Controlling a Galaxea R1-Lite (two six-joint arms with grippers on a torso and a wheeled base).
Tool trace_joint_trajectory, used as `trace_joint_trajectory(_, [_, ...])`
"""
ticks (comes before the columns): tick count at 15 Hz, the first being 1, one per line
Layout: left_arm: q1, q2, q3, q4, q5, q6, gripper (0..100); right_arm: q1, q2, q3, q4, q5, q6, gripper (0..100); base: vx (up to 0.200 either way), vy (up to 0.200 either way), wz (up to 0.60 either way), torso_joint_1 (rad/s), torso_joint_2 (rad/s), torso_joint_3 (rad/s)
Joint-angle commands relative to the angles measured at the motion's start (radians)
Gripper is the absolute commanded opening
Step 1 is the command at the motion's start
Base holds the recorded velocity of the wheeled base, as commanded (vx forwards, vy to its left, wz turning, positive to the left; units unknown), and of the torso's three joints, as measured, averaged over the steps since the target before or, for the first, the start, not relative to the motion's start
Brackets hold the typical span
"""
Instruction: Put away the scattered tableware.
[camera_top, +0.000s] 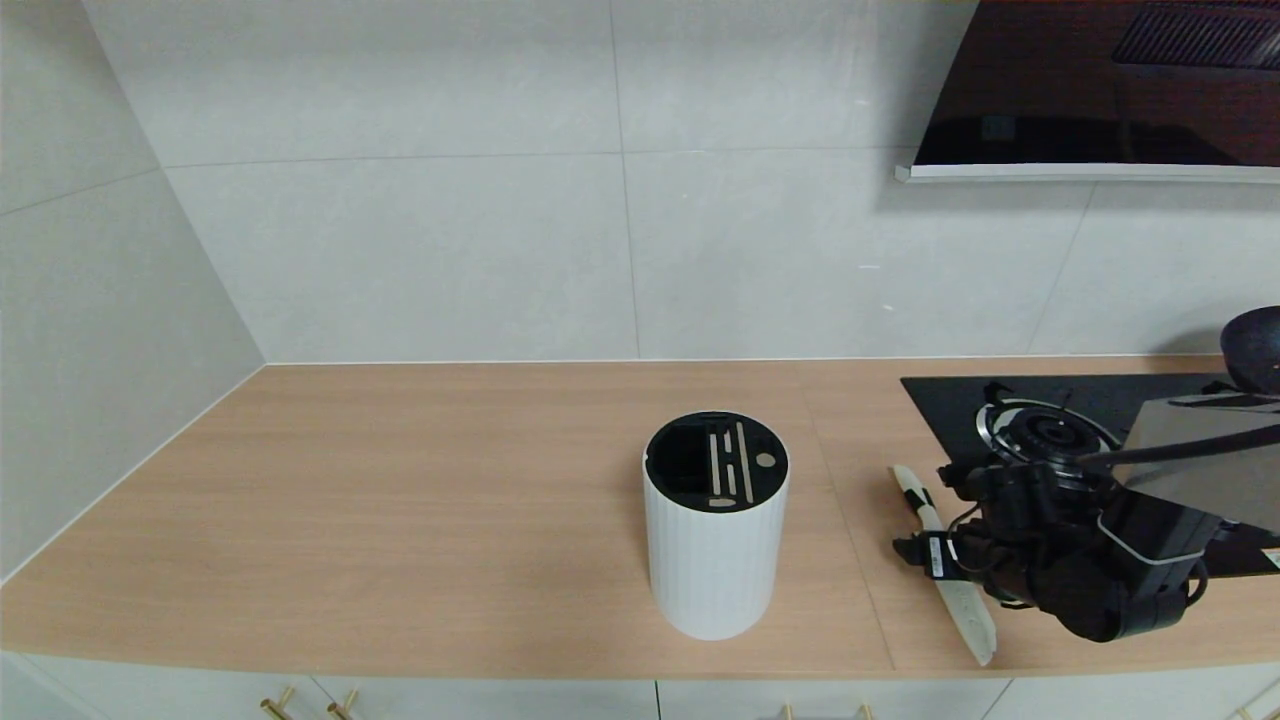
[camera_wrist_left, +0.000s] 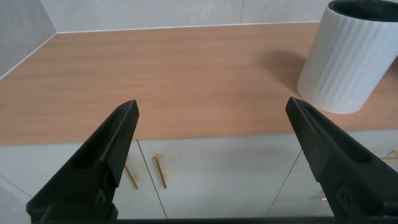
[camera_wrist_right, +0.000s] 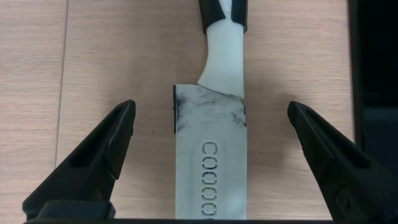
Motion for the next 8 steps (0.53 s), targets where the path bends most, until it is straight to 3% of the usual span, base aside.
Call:
trace_joint_trajectory(1, [0.000,0.000,0.000,0.000,-0.001,0.000,100,0.000,0.005,-0.002,0.000,0.000,-0.002,100,0.000,0.000,0.00,0.000,0.00,0.000])
trace_joint_trajectory(3, [0.000,0.000,0.000,0.001,-0.001,0.000,100,0.000,0.011,-0.007,0.000,0.000,0.000,100,0.000,0.000,0.00,0.000,0.00,0.000])
trace_joint_trajectory(4, [0.000,0.000,0.000,0.000,0.001,0.000,100,0.000,0.014,-0.008,0.000,0.000,0.000,0,0.000,0.000,0.00,0.000,0.00,0.000])
trace_joint_trajectory(8, [0.000,0.000,0.000,0.000,-0.001,0.000,100,0.002,0.028,-0.010,-0.007,-0.001,0.000,0,0.000,0.000,0.00,0.000,0.00,0.000])
